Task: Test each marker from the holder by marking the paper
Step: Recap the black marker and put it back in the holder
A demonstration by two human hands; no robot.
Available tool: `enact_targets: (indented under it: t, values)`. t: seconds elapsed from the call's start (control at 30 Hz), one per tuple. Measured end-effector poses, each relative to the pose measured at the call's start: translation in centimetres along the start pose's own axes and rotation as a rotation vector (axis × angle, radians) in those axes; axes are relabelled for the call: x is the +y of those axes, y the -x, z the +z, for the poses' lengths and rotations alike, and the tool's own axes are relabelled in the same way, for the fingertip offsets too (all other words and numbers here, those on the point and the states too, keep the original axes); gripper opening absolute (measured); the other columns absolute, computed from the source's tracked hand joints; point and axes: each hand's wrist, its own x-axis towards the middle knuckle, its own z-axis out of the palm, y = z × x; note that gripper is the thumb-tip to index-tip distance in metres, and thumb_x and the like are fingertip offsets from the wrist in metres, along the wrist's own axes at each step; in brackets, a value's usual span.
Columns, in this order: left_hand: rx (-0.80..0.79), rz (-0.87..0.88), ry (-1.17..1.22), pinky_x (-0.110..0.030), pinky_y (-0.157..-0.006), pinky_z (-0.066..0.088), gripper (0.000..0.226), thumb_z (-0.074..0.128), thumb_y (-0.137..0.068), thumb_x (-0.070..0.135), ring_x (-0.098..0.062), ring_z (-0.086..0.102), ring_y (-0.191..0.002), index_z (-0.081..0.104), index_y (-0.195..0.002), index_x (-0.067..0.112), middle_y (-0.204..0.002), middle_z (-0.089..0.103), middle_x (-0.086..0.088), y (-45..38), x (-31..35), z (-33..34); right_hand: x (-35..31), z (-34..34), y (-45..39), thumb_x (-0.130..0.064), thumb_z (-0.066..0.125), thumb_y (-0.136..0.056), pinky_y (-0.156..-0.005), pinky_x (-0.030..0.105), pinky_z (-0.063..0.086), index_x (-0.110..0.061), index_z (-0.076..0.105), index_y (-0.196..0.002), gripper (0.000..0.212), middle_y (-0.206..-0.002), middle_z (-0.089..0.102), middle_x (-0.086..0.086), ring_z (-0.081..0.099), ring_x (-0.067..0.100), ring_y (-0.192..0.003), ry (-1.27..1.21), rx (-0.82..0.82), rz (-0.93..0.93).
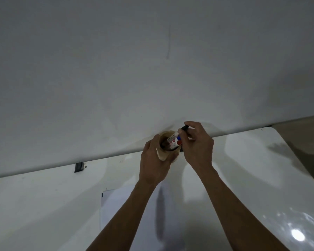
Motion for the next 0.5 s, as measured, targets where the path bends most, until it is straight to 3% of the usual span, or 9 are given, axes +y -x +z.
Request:
enact_targets:
  t: [0.13,0.23,0.37,0.5]
  values:
    - [0.036,0.020,0.030,-0.013,-0.084,0.047,0.056,0.081,-0.079,0.030,0.022,0.050,-0.103,0.052,-0.125,0.041,-0.105,0.051,0.049,0.0,-0.5,0.3,0.7,0.4,0.0,-0.015,0.071,-0.094,-0.077,0.012,0.055,-0.009,0.075,-0.104,0.013,-0.089,0.074,-0.007,0.069,0.003,-0.086,0.033,0.027,-0.024]
    - [0.050,0.012,0.052,-0.018,-0.087,0.052,0.056,0.081,-0.079,0.032,0.020,0.052,-0.104,0.054,-0.128,0.038,-0.108,0.052,0.045,0.0,-1.0,0.6,1.1,0.5,0.1,-0.019,0.068,-0.096,-0.077,0.016,0.056,-0.010,0.077,-0.102,0.014,-0.091,0.078,-0.003,0.068,-0.002,-0.084,0.047,0.014,-0.006]
    - [0.059,0.009,0.067,-0.026,-0.092,0.055,0.057,0.081,-0.080,0.032,0.018,0.053,-0.106,0.055,-0.131,0.032,-0.114,0.051,0.040,0.0,-1.5,0.9,0.8,0.2,0.3,-0.021,0.063,-0.100,-0.077,0.006,0.050,-0.013,0.078,-0.102,0.017,-0.086,0.075,-0.010,0.063,-0.020,-0.079,0.051,-0.027,0.036]
    - [0.046,0.020,0.087,-0.024,-0.094,0.055,0.055,0.080,-0.080,0.034,0.014,0.055,-0.108,0.054,-0.129,0.034,-0.117,0.056,0.035,0.0,-1.8,1.0,0.0,-0.3,0.7,-0.029,0.066,-0.097,-0.077,0.001,0.046,-0.014,0.074,-0.114,0.024,-0.091,0.073,-0.011,0.063,-0.021,-0.082,-0.006,-0.030,0.120]
